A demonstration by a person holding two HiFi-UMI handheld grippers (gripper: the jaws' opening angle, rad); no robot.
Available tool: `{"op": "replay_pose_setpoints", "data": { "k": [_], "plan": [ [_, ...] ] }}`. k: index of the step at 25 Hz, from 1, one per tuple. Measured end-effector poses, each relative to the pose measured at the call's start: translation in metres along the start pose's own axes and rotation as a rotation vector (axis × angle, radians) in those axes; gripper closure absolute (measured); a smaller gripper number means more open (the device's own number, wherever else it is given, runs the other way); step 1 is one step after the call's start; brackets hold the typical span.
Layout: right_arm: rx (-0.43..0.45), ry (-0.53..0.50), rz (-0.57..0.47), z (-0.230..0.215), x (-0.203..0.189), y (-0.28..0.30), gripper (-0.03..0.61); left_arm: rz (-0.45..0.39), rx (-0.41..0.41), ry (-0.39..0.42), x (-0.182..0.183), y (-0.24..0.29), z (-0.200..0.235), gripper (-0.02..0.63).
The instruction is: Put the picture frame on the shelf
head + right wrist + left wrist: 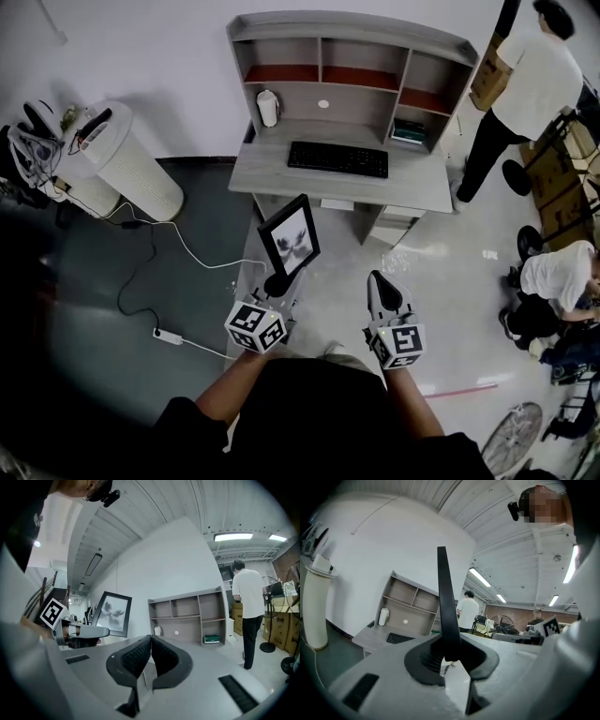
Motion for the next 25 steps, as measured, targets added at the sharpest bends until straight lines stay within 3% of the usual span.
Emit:
{"op": "replay_pose_setpoints", "data": {
  "k": [7,12,18,25],
  "plan": [
    [0.008,0.039,0.02,-0.04,-0.017,-0.014,0.566,0.006,0.014,0.017,0.003,0.03,-0.024,0.535],
    [-0.016,0.053,0.036,-0.062,-0.022,-0.002,0.566,0.018,0.015,0.022,0.004,0.047,-0.014,0.535],
    [-0.057,0.081,0.067,-0.079,-0.014,0.028,0.566,0.035,-0.007,0.015,0.019,0.076,0.018,0.535],
    [-0.085,0.063,0.113,-0.089,0.012,0.103,0.566,0.034,-0.031,0.028,0.055,0.118,0.086,0.535]
  ]
}}
Point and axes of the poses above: the fingertips, and each gripper's own axes: y forward along the fingers, z to its left, x out of its top, the point moved 10 cm from there along -y, backward along the fingers, and after that the axes turned 15 degrees about z, right-handed, at the moved point
